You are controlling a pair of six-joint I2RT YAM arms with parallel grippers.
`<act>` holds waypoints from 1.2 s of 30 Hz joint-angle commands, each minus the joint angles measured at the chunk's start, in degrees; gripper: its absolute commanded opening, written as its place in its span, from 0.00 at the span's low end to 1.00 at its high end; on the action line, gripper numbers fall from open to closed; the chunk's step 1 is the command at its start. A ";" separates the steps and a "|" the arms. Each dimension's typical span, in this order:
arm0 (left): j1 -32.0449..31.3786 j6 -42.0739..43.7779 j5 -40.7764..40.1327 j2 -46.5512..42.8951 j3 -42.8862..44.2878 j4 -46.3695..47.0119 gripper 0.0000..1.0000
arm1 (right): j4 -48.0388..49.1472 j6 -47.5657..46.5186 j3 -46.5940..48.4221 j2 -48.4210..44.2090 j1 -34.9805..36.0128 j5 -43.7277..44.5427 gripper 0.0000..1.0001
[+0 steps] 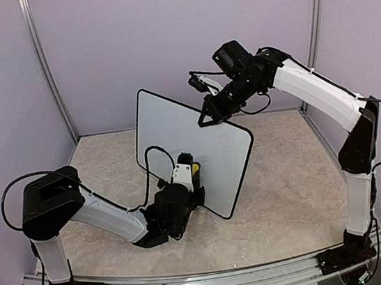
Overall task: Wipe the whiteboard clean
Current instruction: Erase the center of the whiteboard.
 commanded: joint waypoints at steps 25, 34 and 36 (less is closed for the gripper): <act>-9.07 7.87 17.37 13.39 -6.63 37.96 0.00 | -1.58 6.04 1.49 3.34 1.33 -4.21 0.00; -9.70 12.62 9.52 18.36 1.30 36.45 0.00 | -0.48 6.17 0.48 2.85 1.33 -5.15 0.00; -8.95 13.52 9.25 19.17 1.61 39.11 0.00 | -0.32 6.28 0.22 2.74 1.28 -5.24 0.00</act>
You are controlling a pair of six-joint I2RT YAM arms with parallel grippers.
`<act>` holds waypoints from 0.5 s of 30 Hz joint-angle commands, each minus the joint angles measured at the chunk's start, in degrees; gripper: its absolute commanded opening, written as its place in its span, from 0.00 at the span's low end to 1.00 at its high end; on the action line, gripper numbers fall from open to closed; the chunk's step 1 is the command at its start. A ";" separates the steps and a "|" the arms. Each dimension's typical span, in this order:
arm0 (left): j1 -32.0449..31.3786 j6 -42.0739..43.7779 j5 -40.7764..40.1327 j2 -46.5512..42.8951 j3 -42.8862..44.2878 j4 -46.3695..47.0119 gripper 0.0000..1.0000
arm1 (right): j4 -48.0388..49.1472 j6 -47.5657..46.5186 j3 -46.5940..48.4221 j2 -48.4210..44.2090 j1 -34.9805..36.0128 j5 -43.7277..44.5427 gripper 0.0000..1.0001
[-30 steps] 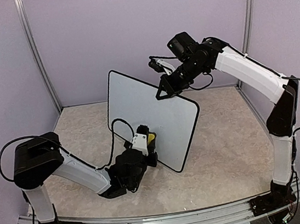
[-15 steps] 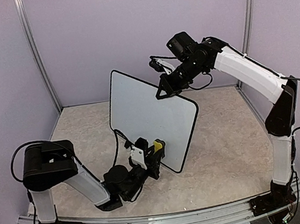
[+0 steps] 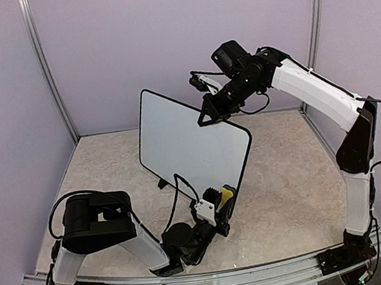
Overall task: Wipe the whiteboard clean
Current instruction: Erase the center of the whiteboard.
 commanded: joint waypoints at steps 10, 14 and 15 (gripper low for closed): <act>2.62 3.50 -4.54 5.05 2.51 4.87 0.00 | 0.26 1.89 -2.04 1.70 1.25 -6.44 0.00; 1.83 3.92 -5.66 7.68 3.30 4.84 0.00 | 1.03 2.14 -2.75 1.66 1.25 -6.79 0.00; 1.79 3.52 -5.90 7.80 3.06 4.90 0.00 | 0.98 2.01 -2.50 1.77 1.30 -6.90 0.00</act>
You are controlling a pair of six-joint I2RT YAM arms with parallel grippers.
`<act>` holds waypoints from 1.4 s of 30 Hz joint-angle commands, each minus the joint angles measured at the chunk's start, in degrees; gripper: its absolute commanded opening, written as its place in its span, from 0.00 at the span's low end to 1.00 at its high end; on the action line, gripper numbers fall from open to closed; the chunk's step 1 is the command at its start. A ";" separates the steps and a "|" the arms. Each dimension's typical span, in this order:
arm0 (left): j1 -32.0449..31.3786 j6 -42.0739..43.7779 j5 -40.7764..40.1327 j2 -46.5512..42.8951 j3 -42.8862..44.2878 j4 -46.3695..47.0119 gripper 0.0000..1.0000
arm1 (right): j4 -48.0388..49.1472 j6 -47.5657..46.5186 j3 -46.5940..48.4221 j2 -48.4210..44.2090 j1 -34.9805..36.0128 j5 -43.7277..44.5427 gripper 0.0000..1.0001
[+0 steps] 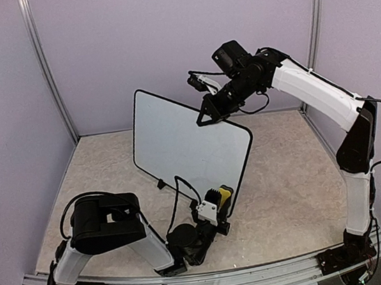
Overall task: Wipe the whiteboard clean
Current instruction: Erase the center of the whiteboard.
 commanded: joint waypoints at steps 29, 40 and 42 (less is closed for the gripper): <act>7.66 5.51 1.64 -6.00 2.95 9.10 0.00 | -0.06 5.04 -3.25 1.89 1.56 -5.41 0.00; 11.79 0.49 -6.51 -14.52 -3.78 -2.92 0.00 | -1.20 4.13 -1.90 2.51 1.49 -5.15 0.00; 12.33 -3.61 -9.59 -18.40 -6.69 -9.86 0.00 | -1.65 3.77 -1.49 2.76 1.52 -4.96 0.00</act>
